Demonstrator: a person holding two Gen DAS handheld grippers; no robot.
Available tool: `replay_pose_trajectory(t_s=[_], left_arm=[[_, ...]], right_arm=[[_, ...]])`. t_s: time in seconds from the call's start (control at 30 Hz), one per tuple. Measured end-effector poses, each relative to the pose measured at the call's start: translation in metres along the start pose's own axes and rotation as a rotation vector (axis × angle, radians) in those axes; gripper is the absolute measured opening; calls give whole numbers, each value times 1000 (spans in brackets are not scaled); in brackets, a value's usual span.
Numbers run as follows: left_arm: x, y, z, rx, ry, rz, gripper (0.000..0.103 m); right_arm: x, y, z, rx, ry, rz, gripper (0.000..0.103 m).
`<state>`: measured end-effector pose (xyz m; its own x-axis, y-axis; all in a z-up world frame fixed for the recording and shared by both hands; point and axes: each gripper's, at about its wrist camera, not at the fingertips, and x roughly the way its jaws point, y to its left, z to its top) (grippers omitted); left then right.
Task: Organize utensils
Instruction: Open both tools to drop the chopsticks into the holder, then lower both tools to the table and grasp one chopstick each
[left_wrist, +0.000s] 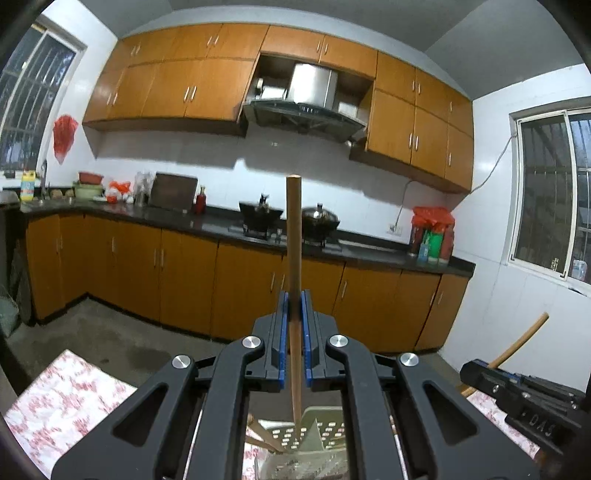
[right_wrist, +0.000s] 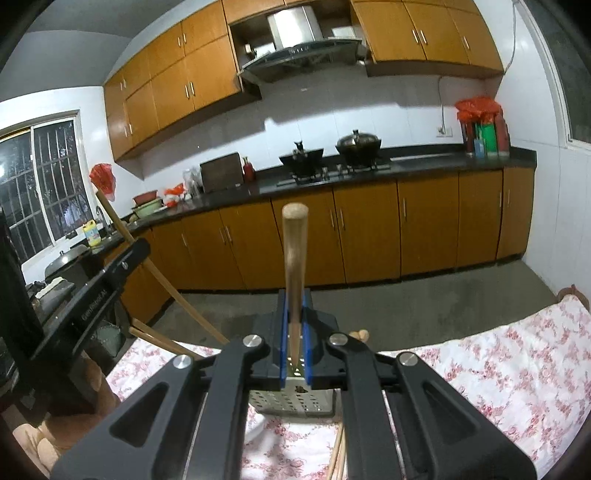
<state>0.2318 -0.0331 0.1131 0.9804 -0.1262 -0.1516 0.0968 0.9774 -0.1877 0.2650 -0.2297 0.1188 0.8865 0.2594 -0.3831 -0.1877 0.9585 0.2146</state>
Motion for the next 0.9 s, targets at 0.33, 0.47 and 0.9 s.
replay_pose_trajectory(t_s=[0.33,0.47,0.9], left_arm=[[-5,8,-2,-26,48,4,39],[-14,8,5,-16,36,6,39],[-81,39,-8,4,73,89,54]], right_arm=[[7,-1,-7,13,26,-2,17],[-5,2,-3,4,-4,-11,20],[-84,-27,-42,-27,-103,-162,34]])
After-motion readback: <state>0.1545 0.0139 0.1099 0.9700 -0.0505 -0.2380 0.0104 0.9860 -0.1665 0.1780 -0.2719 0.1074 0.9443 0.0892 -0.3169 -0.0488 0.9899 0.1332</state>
